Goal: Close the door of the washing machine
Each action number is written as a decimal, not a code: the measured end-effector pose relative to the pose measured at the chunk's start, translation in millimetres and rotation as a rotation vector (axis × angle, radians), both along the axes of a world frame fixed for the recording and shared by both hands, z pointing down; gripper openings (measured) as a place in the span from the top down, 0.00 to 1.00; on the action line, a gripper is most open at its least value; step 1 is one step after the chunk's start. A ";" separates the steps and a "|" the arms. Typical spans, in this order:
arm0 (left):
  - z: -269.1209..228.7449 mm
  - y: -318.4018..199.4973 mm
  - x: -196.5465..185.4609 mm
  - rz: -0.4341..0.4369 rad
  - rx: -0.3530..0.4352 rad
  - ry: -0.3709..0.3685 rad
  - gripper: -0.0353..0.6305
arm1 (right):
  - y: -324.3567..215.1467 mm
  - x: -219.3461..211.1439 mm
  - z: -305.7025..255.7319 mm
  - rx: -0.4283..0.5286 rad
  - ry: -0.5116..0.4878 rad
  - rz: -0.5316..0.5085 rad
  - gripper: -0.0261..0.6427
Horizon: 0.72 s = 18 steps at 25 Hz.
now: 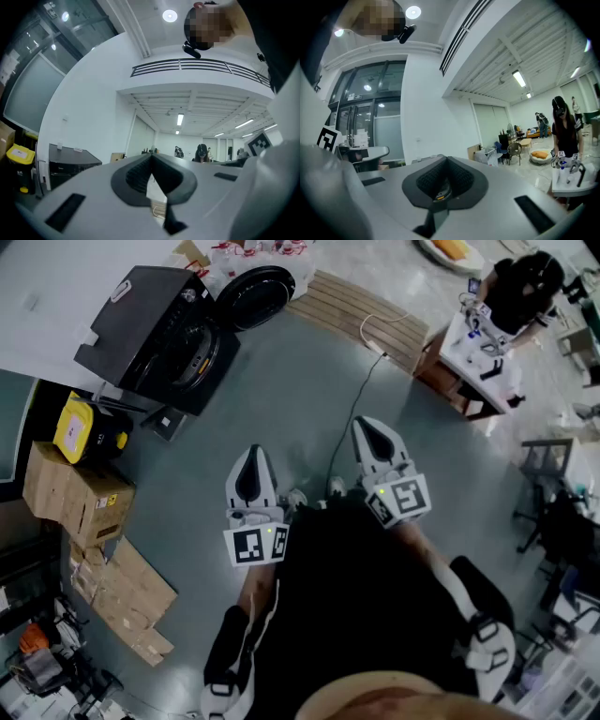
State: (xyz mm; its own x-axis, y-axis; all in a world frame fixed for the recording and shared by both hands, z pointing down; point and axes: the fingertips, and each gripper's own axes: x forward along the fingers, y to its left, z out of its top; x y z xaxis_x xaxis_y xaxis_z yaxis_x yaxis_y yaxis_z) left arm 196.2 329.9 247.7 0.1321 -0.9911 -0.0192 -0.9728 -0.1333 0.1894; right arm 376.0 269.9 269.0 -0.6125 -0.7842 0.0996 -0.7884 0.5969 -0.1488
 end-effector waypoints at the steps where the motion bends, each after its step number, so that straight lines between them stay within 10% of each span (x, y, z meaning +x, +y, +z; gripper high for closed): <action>1: 0.4 -0.5 -0.5 0.000 -0.001 -0.001 0.94 | -0.6 -1.0 0.0 0.001 0.000 0.000 0.95; 18: 3.1 8.0 -8.3 0.008 -0.003 0.009 0.94 | 3.3 -1.0 -1.1 0.022 -0.018 0.069 0.92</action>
